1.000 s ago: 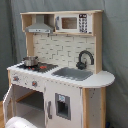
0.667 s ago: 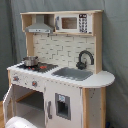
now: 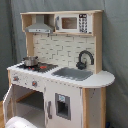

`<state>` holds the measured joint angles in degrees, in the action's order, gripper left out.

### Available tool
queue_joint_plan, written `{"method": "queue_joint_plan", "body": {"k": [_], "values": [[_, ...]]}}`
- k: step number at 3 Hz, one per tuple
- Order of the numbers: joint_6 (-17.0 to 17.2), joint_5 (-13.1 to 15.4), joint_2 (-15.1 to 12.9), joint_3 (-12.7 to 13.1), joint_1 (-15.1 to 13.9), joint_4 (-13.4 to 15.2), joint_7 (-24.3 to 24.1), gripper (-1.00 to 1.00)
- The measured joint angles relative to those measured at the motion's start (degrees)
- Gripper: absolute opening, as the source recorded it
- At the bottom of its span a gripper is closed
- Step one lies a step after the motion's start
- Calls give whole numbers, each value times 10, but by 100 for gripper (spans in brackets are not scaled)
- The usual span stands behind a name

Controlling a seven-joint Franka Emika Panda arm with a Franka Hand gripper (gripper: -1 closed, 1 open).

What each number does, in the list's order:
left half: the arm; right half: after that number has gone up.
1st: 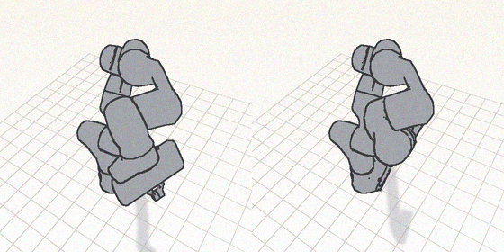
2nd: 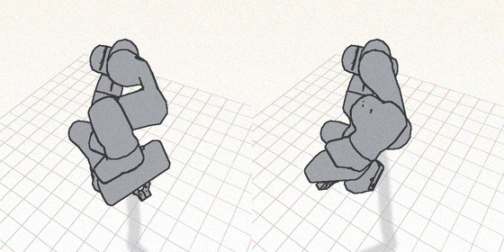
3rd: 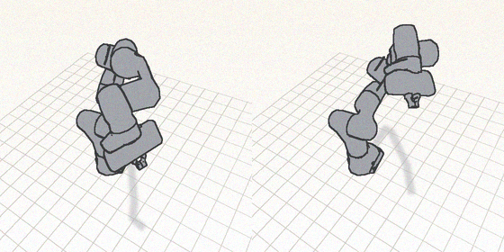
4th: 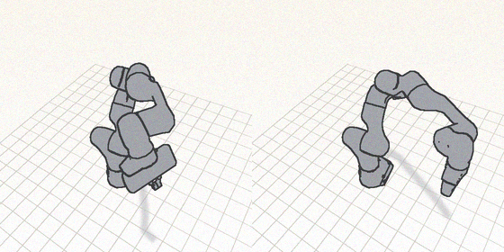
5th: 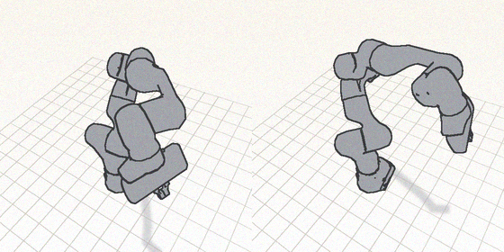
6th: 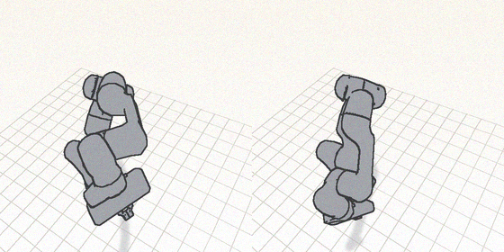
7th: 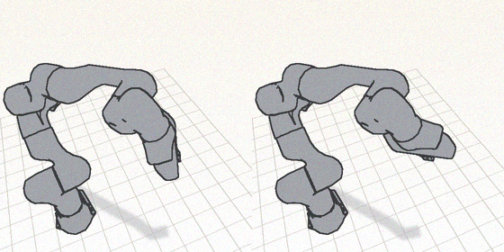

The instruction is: Play with the kitchen

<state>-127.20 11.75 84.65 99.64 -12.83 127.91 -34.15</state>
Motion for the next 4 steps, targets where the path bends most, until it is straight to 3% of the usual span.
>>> {"method": "queue_joint_plan", "body": {"k": [2, 4], "values": [[-28, -3, 0, -3, 0, 33, -126, 100], [-79, -5, -4, -4, 0, 76, -226, 100]]}}
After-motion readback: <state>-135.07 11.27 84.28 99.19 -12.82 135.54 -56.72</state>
